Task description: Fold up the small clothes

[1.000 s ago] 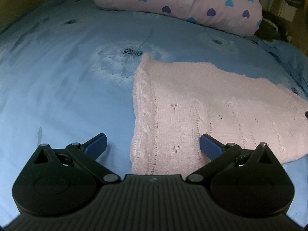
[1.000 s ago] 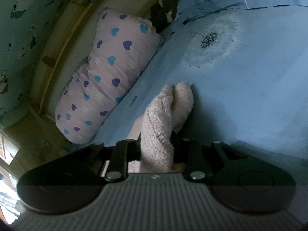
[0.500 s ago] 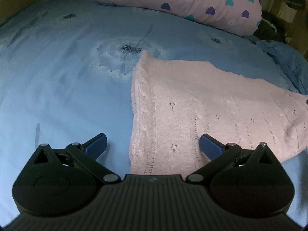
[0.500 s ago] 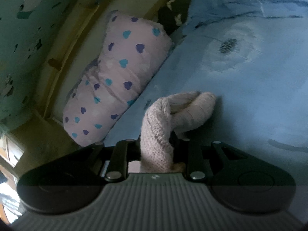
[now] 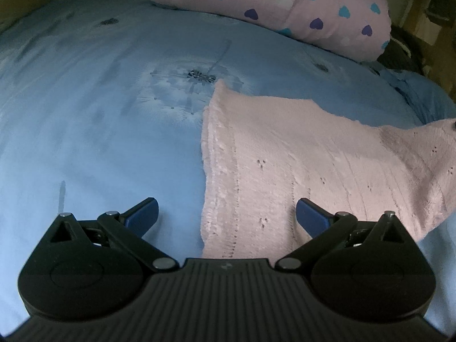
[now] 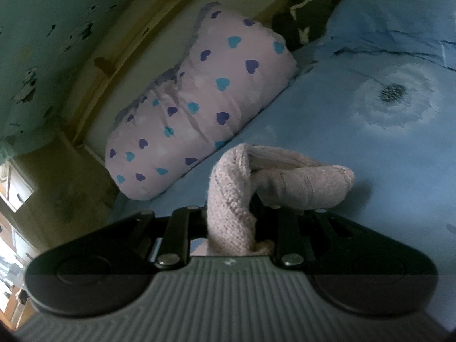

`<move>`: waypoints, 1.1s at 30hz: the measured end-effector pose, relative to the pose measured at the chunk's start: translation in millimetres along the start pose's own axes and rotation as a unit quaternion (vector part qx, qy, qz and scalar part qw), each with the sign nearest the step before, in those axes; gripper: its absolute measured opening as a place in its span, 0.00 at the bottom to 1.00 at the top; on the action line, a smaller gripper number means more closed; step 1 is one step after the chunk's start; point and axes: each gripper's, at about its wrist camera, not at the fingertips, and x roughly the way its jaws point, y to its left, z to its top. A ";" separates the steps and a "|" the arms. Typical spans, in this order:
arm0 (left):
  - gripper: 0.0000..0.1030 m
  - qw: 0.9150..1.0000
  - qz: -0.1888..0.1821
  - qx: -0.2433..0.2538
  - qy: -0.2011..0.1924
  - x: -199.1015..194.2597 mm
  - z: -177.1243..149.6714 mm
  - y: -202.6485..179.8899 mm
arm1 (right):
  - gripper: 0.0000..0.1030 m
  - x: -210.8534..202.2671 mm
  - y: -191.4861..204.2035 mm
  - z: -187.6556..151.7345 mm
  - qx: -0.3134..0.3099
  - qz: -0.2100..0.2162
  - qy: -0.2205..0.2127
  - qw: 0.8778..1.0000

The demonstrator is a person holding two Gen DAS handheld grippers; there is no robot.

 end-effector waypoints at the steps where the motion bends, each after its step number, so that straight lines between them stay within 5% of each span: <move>1: 1.00 1.000 0.000 -0.002 0.001 -0.6 0.7 0.1 | 0.25 0.8 5.6 -0.3 -0.004 0.001 -0.001 1.000; 7: 1.00 1.000 -0.008 -0.010 -0.010 -8.5 6.8 7.7 | 0.25 4.7 32.4 -8.5 -0.020 0.013 -0.005 1.000; 20: 1.00 0.997 0.048 -0.039 -0.043 -27.8 20.3 46.8 | 0.26 41.1 121.5 -57.8 -0.114 0.053 0.035 0.991; 26: 1.00 0.993 0.087 -0.048 -0.062 -36.9 25.8 66.1 | 0.26 61.3 150.8 -119.7 -0.222 0.059 0.083 0.970; 33: 1.00 0.991 0.090 -0.071 -0.066 -41.9 27.2 78.6 | 0.28 69.6 158.9 -183.0 -0.338 0.074 0.141 0.928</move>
